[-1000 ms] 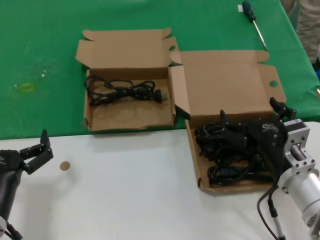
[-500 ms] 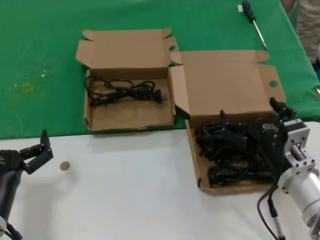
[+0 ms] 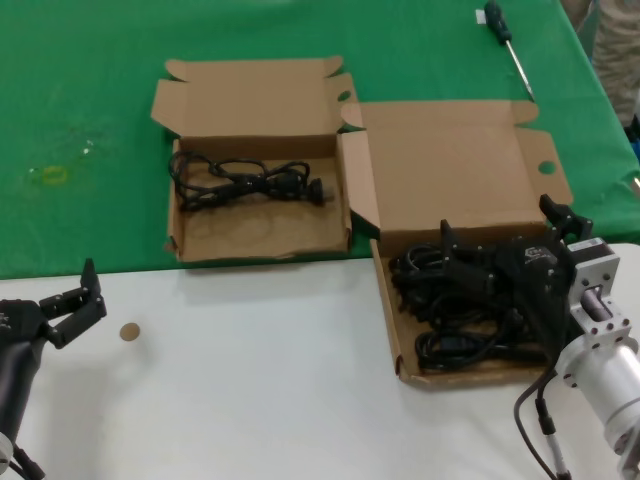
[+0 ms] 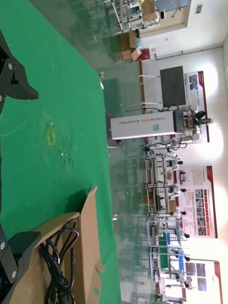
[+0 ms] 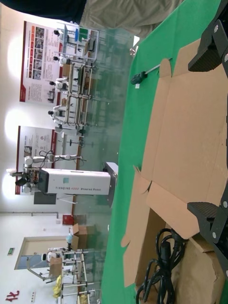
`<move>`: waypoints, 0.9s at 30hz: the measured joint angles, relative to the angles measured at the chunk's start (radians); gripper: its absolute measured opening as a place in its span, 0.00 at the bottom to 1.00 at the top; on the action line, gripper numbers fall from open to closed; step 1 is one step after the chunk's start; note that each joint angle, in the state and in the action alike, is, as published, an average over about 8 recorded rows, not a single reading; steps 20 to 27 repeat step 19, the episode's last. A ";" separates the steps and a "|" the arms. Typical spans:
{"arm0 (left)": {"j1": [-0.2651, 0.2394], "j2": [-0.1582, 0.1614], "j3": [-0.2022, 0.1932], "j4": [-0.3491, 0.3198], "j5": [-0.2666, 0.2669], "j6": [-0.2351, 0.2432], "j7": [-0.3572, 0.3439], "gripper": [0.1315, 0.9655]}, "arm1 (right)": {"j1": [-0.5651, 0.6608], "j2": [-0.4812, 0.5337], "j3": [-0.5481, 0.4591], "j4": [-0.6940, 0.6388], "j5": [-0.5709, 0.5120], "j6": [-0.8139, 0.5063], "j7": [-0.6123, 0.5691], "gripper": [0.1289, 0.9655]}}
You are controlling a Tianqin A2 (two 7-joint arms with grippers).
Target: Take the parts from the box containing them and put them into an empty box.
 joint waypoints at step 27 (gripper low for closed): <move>0.000 0.000 0.000 0.000 0.000 0.000 0.000 1.00 | 0.000 0.000 0.000 0.000 0.000 0.000 0.000 1.00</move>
